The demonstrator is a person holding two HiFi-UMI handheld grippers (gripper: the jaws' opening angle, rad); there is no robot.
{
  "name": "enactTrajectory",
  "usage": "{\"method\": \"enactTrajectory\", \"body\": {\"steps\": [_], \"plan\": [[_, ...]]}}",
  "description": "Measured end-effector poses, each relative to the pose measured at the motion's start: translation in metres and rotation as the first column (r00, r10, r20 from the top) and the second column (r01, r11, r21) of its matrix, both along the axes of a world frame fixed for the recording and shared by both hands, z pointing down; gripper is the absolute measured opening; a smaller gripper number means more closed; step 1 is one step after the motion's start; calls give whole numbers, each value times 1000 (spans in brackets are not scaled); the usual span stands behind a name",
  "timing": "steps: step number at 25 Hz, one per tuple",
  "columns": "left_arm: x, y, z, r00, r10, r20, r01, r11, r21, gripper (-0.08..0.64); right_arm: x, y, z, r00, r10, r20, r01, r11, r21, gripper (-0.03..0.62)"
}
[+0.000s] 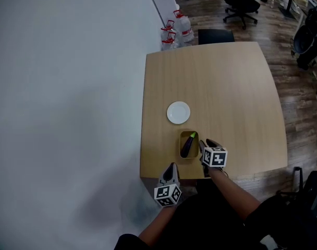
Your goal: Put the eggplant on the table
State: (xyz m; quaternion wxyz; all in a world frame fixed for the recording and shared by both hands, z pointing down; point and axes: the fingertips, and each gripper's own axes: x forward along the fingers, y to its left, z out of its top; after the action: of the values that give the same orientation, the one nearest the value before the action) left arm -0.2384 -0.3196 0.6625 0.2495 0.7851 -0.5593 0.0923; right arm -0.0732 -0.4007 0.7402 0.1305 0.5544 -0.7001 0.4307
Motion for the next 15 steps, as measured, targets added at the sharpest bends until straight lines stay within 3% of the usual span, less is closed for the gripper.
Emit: {"method": "enactTrajectory", "body": {"steps": [5, 10, 15], "plan": [[-10, 53, -28, 998, -66, -19, 67, 995, 73, 12, 13, 56, -45, 996, -51, -76, 60, 992, 110, 196], [1, 126, -44, 993, -94, -68, 99, 992, 83, 13, 21, 130, -87, 980, -125, -158, 155, 968, 197, 196], [37, 197, -37, 989, -52, -142, 59, 997, 47, 12, 39, 213, -101, 984, -135, -117, 156, 969, 191, 190]]}}
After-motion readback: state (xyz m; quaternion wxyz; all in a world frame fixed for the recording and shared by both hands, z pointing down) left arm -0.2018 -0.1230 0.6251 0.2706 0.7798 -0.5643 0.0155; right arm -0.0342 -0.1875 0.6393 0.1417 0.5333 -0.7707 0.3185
